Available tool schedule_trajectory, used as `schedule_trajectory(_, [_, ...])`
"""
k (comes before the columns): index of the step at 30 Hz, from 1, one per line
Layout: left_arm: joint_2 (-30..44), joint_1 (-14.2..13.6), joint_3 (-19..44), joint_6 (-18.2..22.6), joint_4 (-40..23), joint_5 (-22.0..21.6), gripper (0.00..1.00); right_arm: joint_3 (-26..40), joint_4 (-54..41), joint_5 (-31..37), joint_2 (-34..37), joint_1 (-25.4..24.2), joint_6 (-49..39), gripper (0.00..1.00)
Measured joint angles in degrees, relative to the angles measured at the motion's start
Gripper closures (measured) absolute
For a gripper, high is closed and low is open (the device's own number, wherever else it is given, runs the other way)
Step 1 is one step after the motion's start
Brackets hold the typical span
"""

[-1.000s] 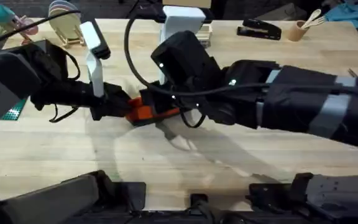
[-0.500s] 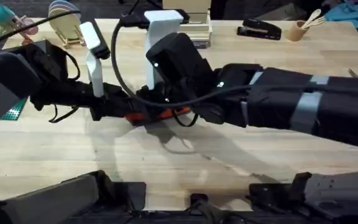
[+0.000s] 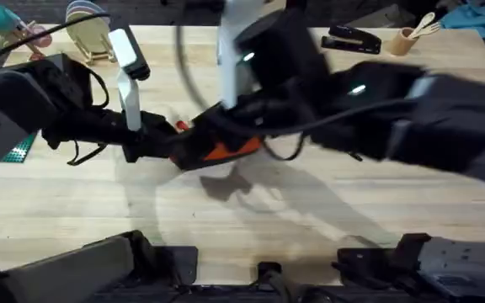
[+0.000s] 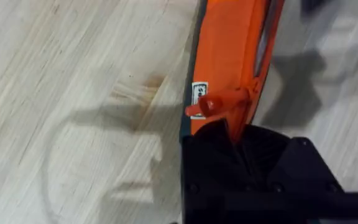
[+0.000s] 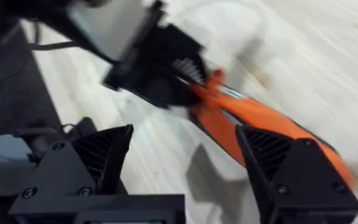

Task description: Unzip the bag, pick up the pens from the table one at a time and place them inside, then zip the bag closed.

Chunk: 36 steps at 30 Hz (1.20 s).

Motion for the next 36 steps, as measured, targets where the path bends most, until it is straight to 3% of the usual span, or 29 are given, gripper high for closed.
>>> schedule_trajectory(9, [0.0,0.0,0.0,0.0,0.1,0.0,0.959,0.0,-13.2,0.2,-11.6,-10.7,-6.4,0.005])
schedule_trajectory(19, [0.0,0.0,0.0,0.0,0.1,0.0,0.949,0.0,-16.2,0.2,-24.2,-16.5,-11.4,0.005])
schedule_trajectory(23, [0.0,0.0,0.0,0.0,0.1,0.1,0.875,0.0,-16.2,0.2,-25.8,-17.3,-11.8,0.004])
schedule_trajectory(25, [0.0,0.0,0.0,0.0,0.1,0.3,0.766,0.0,-16.3,0.2,-25.9,-17.3,-11.8,0.004])
schedule_trajectory(30, [0.0,0.0,0.0,-0.2,0.1,0.5,0.071,0.0,-16.3,0.2,-25.9,-17.3,-12.0,0.004])
schedule_trajectory(32, [0.0,0.0,0.0,-0.2,0.1,0.5,0.011,0.0,-16.3,0.2,-25.9,-17.3,-12.0,0.004])
schedule_trajectory(36, [0.0,0.0,0.0,-0.2,0.1,0.5,0.008,0.0,-16.3,0.2,-25.9,-17.3,-12.0,0.004])
